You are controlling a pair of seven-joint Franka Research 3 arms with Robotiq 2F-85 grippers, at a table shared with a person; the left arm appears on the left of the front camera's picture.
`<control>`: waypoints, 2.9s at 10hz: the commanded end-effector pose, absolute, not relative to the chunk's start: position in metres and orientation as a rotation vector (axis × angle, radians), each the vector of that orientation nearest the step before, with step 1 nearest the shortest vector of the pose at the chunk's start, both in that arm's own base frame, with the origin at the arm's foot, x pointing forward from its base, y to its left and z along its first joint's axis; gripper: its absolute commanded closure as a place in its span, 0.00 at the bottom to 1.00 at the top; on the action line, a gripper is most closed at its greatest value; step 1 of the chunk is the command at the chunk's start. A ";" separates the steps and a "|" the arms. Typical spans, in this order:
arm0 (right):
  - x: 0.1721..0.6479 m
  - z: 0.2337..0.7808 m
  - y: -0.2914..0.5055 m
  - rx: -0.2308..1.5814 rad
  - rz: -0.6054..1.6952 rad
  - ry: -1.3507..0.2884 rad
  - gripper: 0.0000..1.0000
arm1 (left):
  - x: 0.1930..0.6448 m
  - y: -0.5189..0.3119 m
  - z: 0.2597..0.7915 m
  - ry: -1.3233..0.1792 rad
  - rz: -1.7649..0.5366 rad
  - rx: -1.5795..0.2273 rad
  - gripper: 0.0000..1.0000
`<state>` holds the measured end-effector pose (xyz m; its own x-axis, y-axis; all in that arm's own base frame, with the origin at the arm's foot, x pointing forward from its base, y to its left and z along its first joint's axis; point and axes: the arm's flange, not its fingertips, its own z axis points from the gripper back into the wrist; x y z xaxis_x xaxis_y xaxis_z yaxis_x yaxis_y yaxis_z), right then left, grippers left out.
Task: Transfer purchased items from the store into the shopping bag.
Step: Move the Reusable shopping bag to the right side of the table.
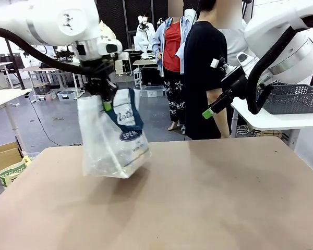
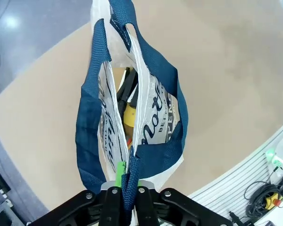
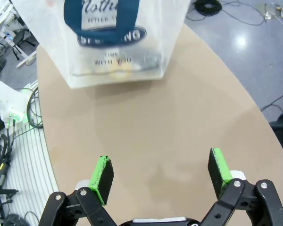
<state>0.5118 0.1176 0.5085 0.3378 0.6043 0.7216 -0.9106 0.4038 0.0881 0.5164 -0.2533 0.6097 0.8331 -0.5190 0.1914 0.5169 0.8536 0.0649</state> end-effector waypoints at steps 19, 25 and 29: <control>0.514 0.509 0.119 0.541 1.043 -0.663 0.00 | 0.440 -0.023 0.542 -0.230 -0.298 0.178 1.00; 0.514 0.509 0.119 0.541 1.043 -0.663 0.00 | 0.447 -0.022 0.544 -0.218 -0.268 0.200 1.00; 0.514 0.509 0.119 0.541 1.043 -0.663 0.00 | 0.451 -0.033 0.541 -0.204 -0.299 0.206 0.80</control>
